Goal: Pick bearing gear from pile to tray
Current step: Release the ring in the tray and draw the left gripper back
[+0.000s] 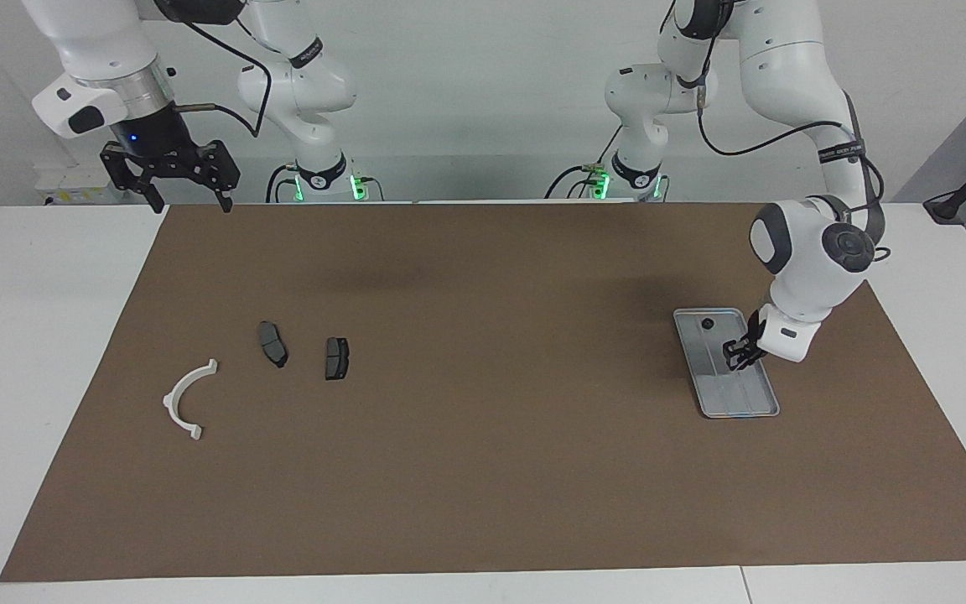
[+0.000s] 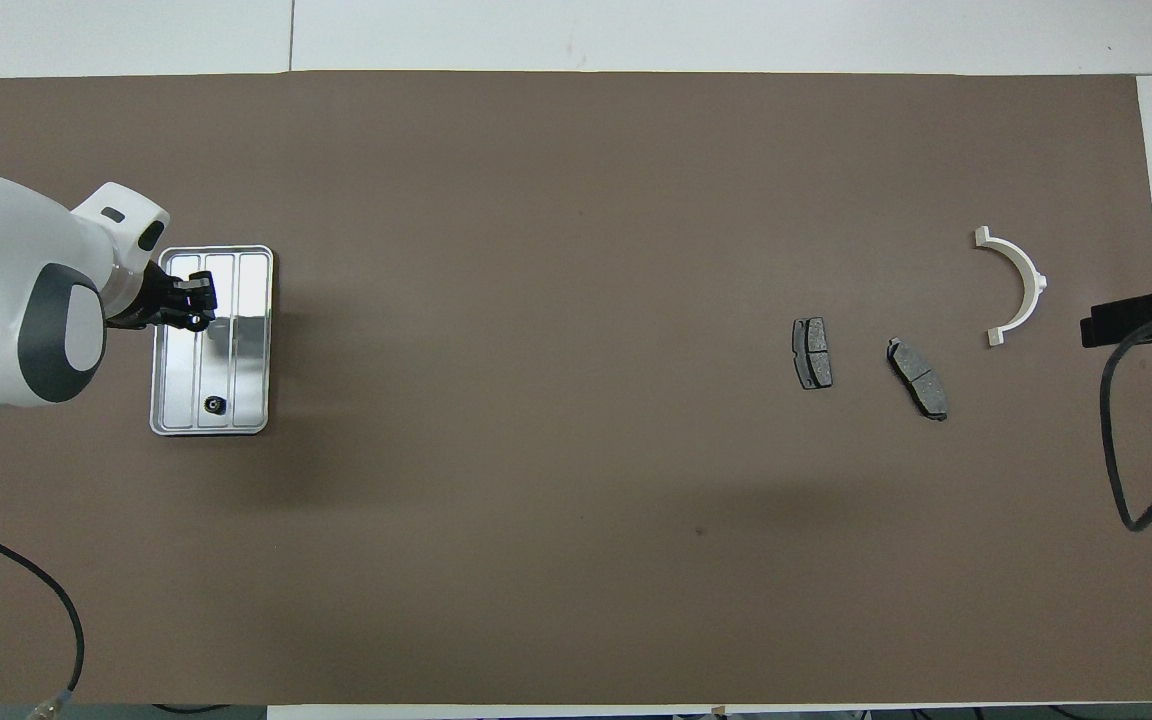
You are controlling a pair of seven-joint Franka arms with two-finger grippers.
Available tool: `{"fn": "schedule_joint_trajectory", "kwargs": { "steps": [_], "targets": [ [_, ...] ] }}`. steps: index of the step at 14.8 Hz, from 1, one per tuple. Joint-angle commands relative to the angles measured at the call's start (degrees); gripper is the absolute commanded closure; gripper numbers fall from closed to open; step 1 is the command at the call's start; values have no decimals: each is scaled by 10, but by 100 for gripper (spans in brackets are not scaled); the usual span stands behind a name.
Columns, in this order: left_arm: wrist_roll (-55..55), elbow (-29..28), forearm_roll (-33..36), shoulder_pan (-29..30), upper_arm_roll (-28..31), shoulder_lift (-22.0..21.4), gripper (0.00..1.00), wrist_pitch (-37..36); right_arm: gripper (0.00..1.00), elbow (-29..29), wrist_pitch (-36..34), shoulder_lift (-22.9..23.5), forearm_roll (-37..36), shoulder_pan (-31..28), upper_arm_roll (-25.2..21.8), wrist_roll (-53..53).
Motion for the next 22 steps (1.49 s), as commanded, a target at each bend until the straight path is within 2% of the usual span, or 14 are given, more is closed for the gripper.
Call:
{"fn": "schedule_joint_trajectory", "kwargs": {
  "steps": [1, 6, 7, 8, 9, 11, 14, 19, 22],
  "targets": [
    [-4, -38, -1, 0, -3, -19, 89, 34, 0, -9, -3, -8, 11, 0, 0, 3],
    [-5, -89, -1, 0, -3, -28, 87, 94, 0, -9, -3, -8, 11, 2, -1, 3],
    [-5, -88, -1, -1, -3, -28, 75, 94, 0, -9, -3, -8, 11, 3, -1, 3],
    [-5, -89, -2, 0, -3, -28, 45, 94, 0, -9, -2, -8, 11, 3, -1, 3],
    [-5, -86, -1, 0, -3, -28, 0, 88, 0, -9, -2, -8, 11, 3, -1, 3],
    [-6, -67, -2, 0, -4, -33, 0, 67, 0, -9, -3, -8, 11, 4, -1, 4],
    [-1, -14, -2, 10, -1, -71, 0, -32, 0, -9, -3, -8, 11, 4, -1, 4],
    [1, 93, -1, 25, 1, -106, 0, -207, 0, -9, -5, -8, 11, 1, -1, 5],
    [1, 142, -1, 35, 1, -136, 0, -287, 0, -9, -12, -9, 11, 0, -1, 5]
  ]
}}
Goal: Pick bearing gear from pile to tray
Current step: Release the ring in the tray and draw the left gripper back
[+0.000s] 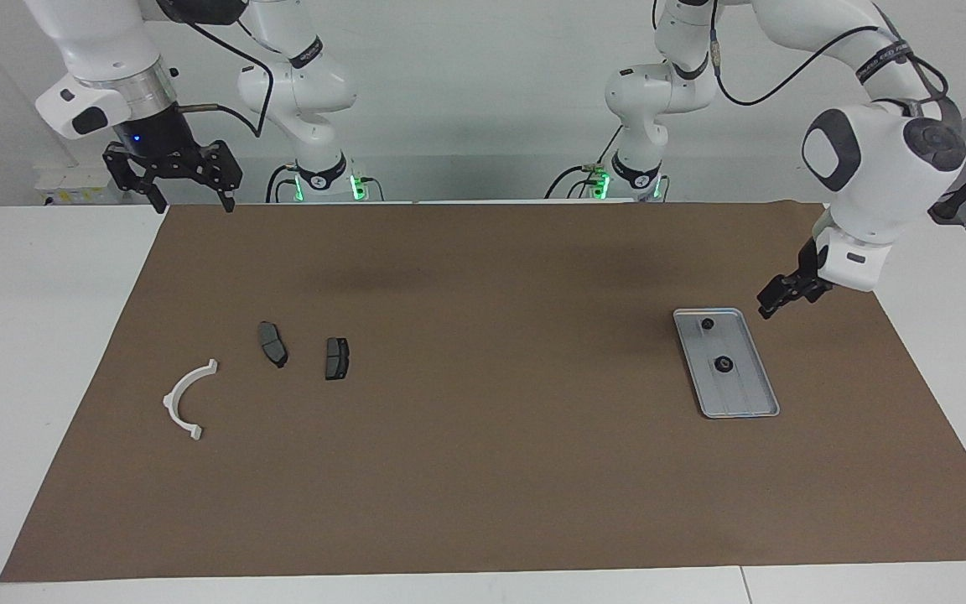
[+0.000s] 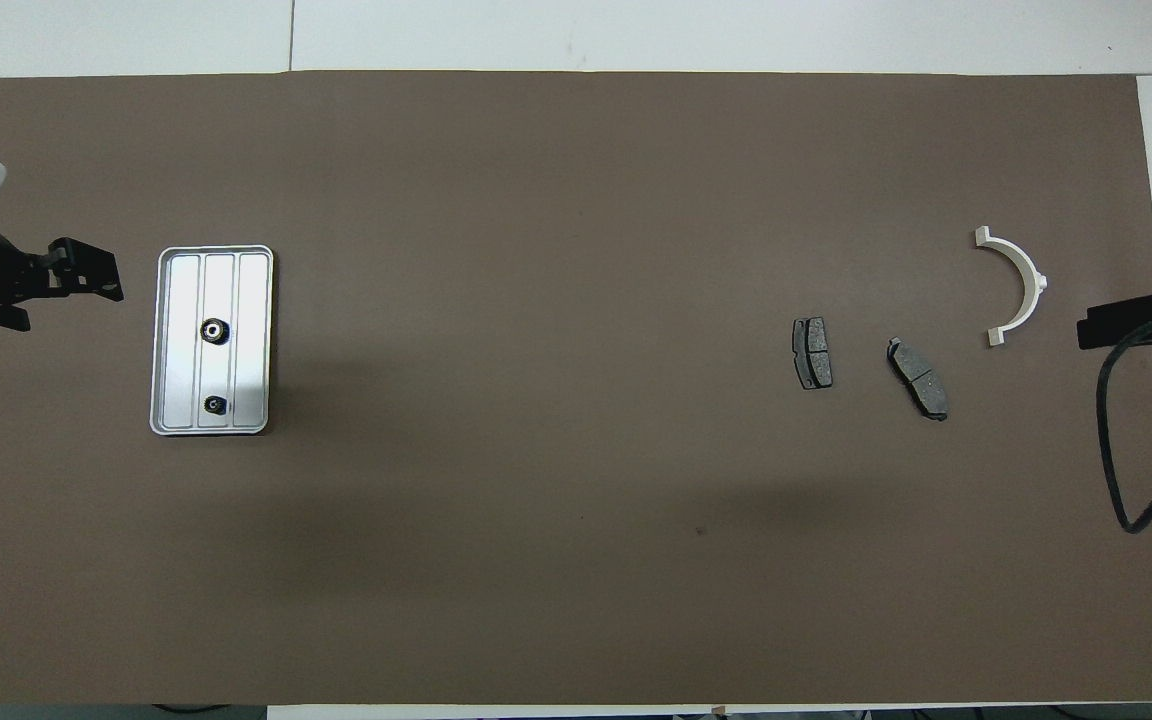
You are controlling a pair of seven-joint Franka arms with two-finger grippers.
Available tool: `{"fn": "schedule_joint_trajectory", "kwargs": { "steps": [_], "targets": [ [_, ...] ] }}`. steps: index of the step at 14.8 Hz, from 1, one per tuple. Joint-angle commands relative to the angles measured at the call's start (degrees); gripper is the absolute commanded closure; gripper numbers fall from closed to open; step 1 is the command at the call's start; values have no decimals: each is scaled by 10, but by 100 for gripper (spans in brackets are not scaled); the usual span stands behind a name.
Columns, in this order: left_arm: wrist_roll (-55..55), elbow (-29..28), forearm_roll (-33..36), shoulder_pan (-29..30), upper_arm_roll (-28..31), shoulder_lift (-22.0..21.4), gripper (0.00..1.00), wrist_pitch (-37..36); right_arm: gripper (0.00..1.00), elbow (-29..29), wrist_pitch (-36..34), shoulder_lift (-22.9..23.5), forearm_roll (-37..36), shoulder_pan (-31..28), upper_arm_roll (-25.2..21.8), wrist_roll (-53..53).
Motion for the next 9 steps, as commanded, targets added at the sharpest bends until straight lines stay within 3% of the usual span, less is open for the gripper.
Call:
{"fn": "schedule_joint_trajectory", "kwargs": {
  "steps": [1, 5, 9],
  "targets": [
    [3, 36, 0, 13, -2, -29, 0, -66, 0, -7, -10, -10, 11, -3, 0, 5],
    [3, 46, 1, 12, 0, -81, 0, -137, 0, -8, -11, -10, 11, -4, -1, 5],
    [4, 86, 11, 4, -9, -79, 0, -190, 0, -7, -9, -10, 11, -2, 0, 5]
  ]
}}
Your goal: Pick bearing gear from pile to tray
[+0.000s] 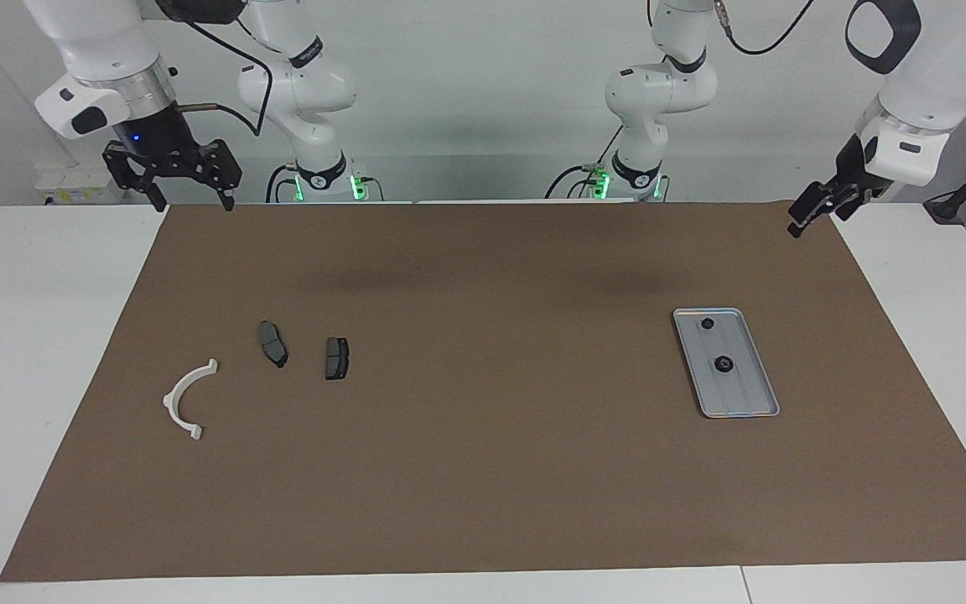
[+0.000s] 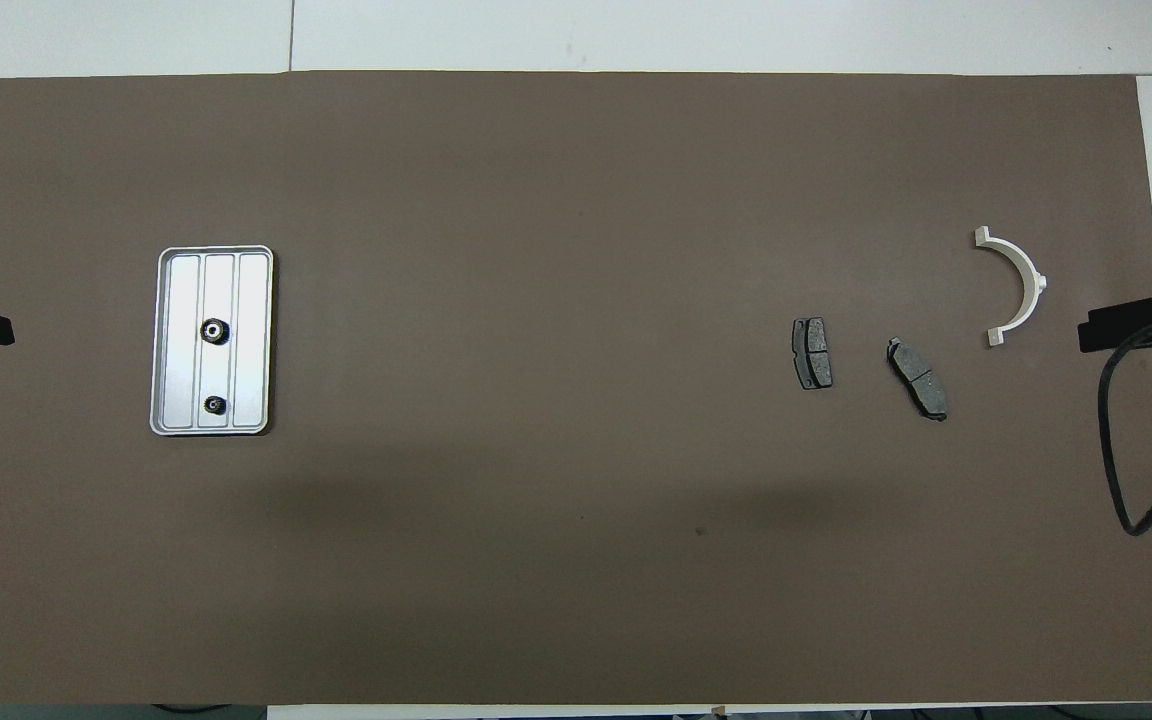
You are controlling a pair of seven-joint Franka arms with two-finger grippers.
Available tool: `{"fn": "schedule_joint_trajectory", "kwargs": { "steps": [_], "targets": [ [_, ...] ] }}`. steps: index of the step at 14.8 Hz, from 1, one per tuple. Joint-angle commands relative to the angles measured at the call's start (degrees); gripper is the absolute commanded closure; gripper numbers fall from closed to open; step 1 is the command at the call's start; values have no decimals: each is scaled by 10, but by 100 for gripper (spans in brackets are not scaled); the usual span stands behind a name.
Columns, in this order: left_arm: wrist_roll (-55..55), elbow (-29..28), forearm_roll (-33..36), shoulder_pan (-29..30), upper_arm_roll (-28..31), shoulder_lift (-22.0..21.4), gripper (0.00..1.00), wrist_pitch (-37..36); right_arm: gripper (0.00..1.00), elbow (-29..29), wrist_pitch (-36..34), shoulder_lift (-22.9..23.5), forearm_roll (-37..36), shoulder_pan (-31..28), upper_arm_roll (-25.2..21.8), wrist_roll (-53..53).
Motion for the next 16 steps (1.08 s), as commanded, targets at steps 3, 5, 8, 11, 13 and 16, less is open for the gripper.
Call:
{"fn": "schedule_joint_trajectory", "kwargs": {
  "steps": [3, 5, 8, 11, 13, 16],
  "targets": [
    [7, 24, 6, -62, 40, 13, 0, 0, 0, -7, -4, -10, 11, 1, 0, 5],
    [21, 26, 5, -68, 49, 24, 0, -6, 0, -7, -4, -10, 11, 1, 0, 5],
    [41, 37, 5, -68, 47, 29, 0, -40, 0, -7, -5, -10, 11, 2, 0, 5],
    [62, 41, 3, -65, 49, 30, 0, -43, 0, -7, -5, -10, 11, 2, 0, 5],
    [63, 44, 4, -65, 48, 30, 0, -44, 0, -8, -6, -10, 11, 2, 0, 5],
    [63, 51, 3, -63, 42, 35, 0, -40, 0, -7, -6, -10, 11, 2, 0, 5]
  ]
}}
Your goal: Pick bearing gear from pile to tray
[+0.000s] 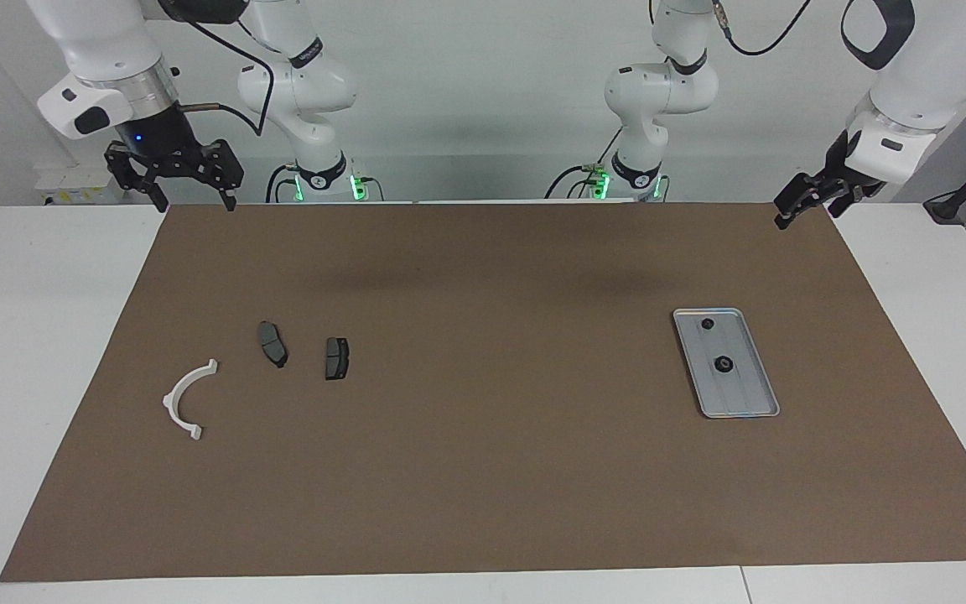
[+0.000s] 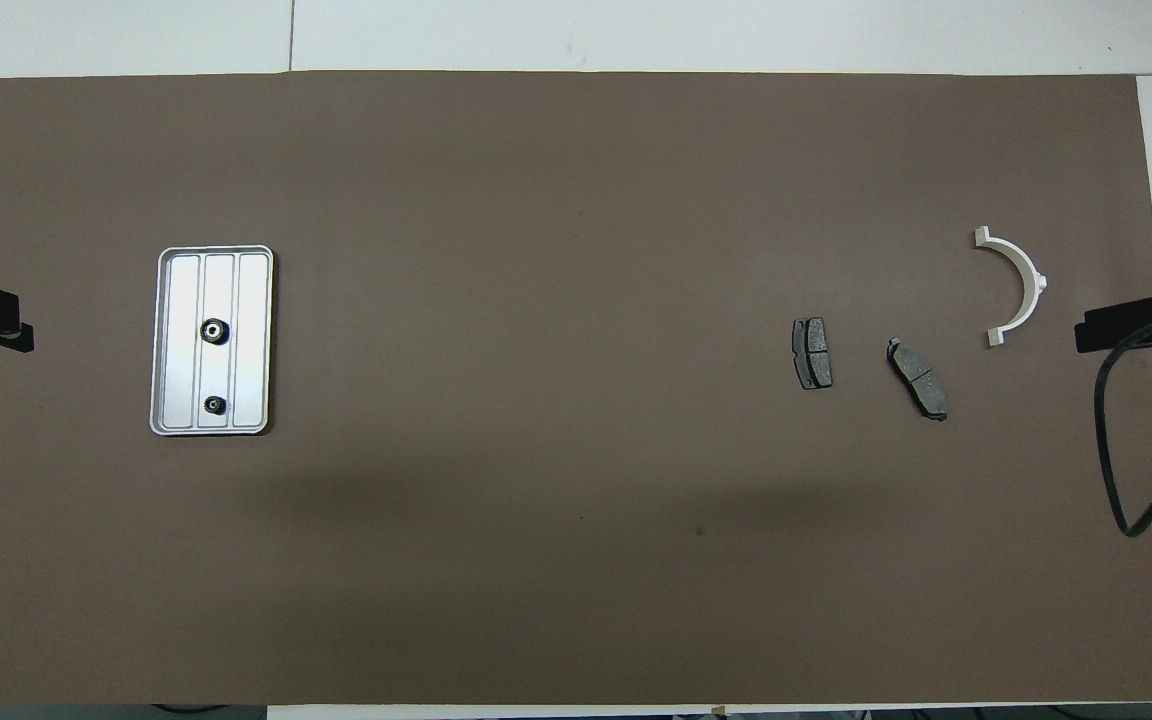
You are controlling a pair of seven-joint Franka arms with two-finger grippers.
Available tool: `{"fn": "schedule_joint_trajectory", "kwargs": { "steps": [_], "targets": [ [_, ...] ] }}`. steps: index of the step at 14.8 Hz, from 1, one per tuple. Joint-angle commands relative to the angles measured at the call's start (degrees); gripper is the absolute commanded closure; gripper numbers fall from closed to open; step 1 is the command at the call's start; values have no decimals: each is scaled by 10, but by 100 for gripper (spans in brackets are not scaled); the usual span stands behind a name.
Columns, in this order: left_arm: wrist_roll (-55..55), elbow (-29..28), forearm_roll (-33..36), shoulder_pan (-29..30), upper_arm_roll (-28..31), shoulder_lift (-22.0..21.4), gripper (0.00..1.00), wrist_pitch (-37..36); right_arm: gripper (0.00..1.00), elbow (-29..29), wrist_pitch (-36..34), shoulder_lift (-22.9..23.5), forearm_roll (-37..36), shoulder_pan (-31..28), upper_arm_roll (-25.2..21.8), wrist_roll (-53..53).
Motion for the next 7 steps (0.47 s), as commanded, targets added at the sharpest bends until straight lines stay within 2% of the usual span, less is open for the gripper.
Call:
{"fn": "schedule_joint_trajectory", "kwargs": {
  "steps": [1, 4, 7],
  "targets": [
    [8, 25, 3, -4, 1, 14, 0, -13, 0, -7, -6, -9, 11, 0, -1, 5],
    [8, 36, 2, -1, 1, 18, 0, -20, 0, -8, -6, -9, 11, 0, -1, 5],
    [8, 74, 1, -1, -1, 36, 0, -51, 0, -8, -6, -9, 11, 0, -1, 5]
  ]
}}
